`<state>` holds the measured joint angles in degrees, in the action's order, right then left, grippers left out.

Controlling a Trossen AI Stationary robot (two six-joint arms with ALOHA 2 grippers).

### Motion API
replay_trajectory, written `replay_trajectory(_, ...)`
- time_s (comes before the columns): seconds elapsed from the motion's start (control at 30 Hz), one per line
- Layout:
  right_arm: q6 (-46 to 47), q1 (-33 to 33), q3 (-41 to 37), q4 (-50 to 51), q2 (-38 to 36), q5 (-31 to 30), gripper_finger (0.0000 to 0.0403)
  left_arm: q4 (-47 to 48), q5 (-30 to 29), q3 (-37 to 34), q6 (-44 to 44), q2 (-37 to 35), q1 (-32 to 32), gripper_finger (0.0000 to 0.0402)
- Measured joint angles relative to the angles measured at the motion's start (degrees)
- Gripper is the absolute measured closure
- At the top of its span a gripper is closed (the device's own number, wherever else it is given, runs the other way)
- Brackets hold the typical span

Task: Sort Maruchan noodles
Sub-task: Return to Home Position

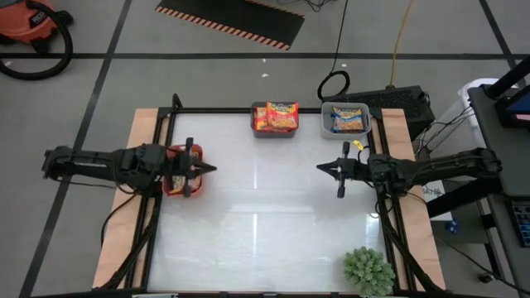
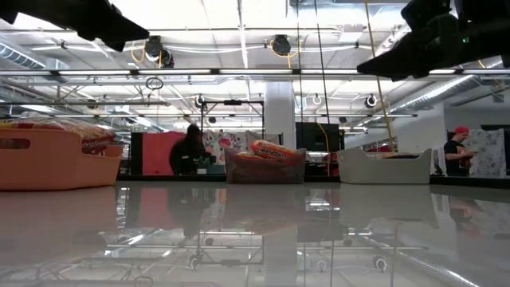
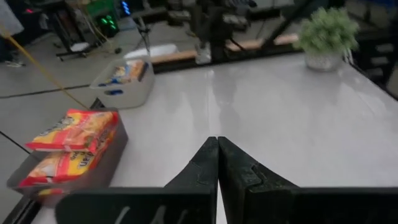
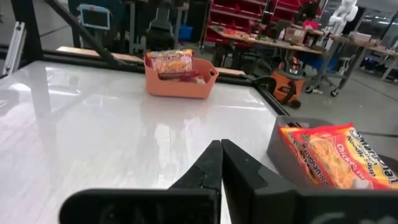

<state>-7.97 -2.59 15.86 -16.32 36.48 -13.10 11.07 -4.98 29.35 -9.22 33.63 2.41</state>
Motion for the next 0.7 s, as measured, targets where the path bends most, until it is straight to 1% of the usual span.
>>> replay_trajectory(0.07, 0.1, 0.0, 0.0, 0.6, -0.2, 0.0, 0.0403, -1.8, 0.2, -0.7, 0.4, 0.0, -1.1, 0.0397)
replay_trajectory(0.13, 0.3, 0.0, 0.0, 1.0, -0.2, 1.1, 0.0403, -1.6, 1.2, -1.1, 0.8, 0.0, -2.1, 0.0397)
replay_trajectory(0.23, 0.0, 0.0, 0.0, 1.1, -0.2, 2.8, 0.0403, -2.2, 4.1, -2.0, 1.2, 0.0, -3.5, 0.0397)
replay_trajectory(0.43, 0.4, 0.0, 0.0, 1.1, -0.2, 2.8, 0.0403, -6.8, 9.9, -5.3, 0.5, -0.1, -5.3, 0.0398)
replay_trajectory(0.7, 0.9, 0.0, 0.0, 2.9, -0.2, 2.8, 0.0403, -7.0, 10.2, -8.2, 0.6, -1.0, -7.5, 0.0398)
